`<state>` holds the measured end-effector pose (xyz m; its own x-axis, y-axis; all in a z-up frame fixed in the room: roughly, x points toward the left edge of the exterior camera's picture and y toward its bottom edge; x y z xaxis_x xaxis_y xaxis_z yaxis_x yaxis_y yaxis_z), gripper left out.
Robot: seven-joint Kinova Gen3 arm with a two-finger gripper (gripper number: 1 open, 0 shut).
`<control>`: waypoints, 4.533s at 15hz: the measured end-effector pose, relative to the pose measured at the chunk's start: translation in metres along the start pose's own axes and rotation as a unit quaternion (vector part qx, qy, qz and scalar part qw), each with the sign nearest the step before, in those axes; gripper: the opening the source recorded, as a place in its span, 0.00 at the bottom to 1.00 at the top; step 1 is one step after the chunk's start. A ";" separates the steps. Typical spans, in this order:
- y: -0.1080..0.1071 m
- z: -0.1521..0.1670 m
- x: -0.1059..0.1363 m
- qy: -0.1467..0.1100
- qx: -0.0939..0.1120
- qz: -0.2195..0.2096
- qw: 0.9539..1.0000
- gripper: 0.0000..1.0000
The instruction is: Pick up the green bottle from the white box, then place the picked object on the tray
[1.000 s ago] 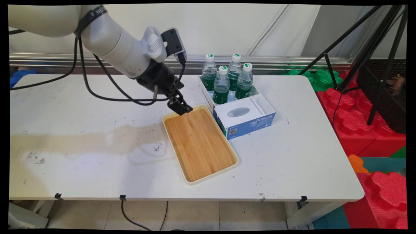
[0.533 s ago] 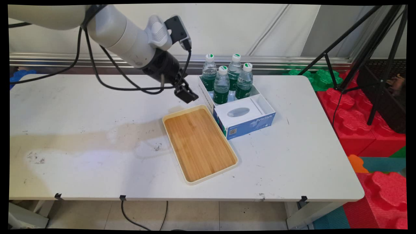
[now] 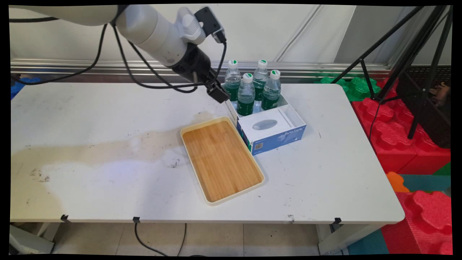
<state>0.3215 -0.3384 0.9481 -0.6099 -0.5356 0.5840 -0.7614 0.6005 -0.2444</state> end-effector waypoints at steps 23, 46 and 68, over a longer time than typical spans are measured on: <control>-0.024 0.130 0.036 -0.015 -0.007 -0.034 0.999 1.00; -0.013 0.099 0.047 0.018 0.029 -0.040 0.999 0.00; 0.124 -0.030 0.012 -0.007 -0.020 -0.006 1.000 0.00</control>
<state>0.2265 -0.2522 0.9483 -0.6039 -0.5509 0.5761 -0.7595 0.6169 -0.2063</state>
